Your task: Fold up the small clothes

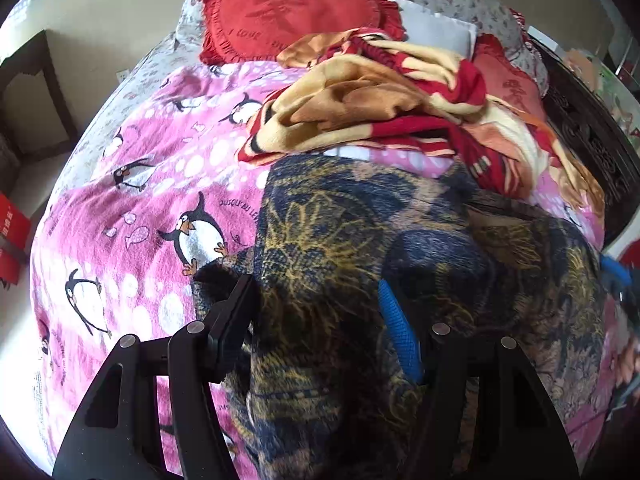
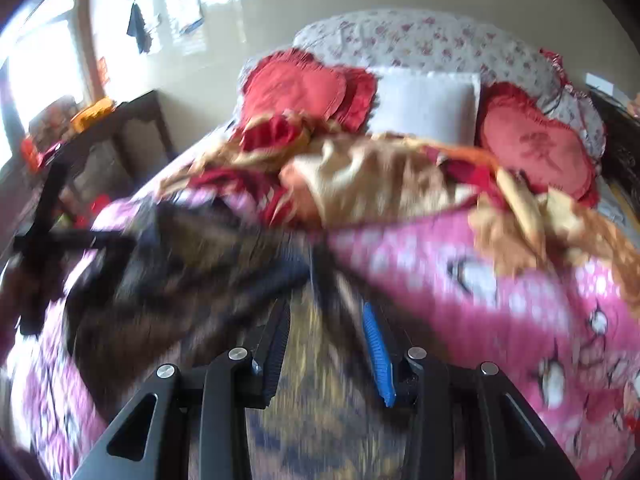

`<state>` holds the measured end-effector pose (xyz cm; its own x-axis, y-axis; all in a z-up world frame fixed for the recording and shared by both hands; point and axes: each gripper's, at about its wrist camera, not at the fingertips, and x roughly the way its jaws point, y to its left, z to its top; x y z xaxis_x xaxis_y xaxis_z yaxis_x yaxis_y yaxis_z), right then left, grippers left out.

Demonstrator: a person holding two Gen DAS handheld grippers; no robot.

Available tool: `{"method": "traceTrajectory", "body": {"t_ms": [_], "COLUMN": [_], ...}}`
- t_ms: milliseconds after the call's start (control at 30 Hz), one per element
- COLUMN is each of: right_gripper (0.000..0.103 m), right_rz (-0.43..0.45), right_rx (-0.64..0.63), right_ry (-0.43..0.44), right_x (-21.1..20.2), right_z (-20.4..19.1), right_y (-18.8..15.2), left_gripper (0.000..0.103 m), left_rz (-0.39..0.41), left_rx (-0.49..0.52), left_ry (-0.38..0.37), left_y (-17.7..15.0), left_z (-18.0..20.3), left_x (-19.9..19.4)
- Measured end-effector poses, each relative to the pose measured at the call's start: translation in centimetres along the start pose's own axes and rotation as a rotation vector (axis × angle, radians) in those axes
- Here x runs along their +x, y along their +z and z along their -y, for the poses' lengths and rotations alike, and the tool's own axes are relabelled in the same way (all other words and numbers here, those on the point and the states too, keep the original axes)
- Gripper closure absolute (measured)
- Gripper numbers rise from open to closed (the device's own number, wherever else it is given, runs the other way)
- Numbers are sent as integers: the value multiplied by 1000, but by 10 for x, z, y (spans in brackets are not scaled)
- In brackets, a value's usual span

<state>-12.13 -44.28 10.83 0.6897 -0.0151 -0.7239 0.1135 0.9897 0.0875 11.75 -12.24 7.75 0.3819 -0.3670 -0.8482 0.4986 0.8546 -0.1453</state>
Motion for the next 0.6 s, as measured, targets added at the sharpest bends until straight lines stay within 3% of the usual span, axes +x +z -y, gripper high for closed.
{"method": "traceTrajectory", "body": {"t_ms": [133,267,367,433,467,533,600], "right_gripper": [69,69,69,54,52,51,51], "right_rz": [-28,23,22,59,71,82,39], "right_rx": [78,182,239,283,309,382,453], "right_ry": [-80,-223,-263,-314,-334,-284,-140], "right_x": [15,26,23,2,-10,-35,-48], "right_z": [26,60,72,73,75,82,82], "right_y": [-18,-10,-7,-10,-14,-31,-52], "left_gripper": [40,40,40,40,40,40,40], "left_rz": [6,-1,-12,4,9,15,18], "left_rx": [-33,-41,-58,-48,-37,-16,9], "left_ry": [8,10,-6,-25,-24,-31,-60], "left_y": [2,4,2,-4,-10,-22,-41], "left_z": [-7,-7,-14,-18,-22,-27,-32], "left_x": [12,12,0,-13,-22,-36,-52]}}
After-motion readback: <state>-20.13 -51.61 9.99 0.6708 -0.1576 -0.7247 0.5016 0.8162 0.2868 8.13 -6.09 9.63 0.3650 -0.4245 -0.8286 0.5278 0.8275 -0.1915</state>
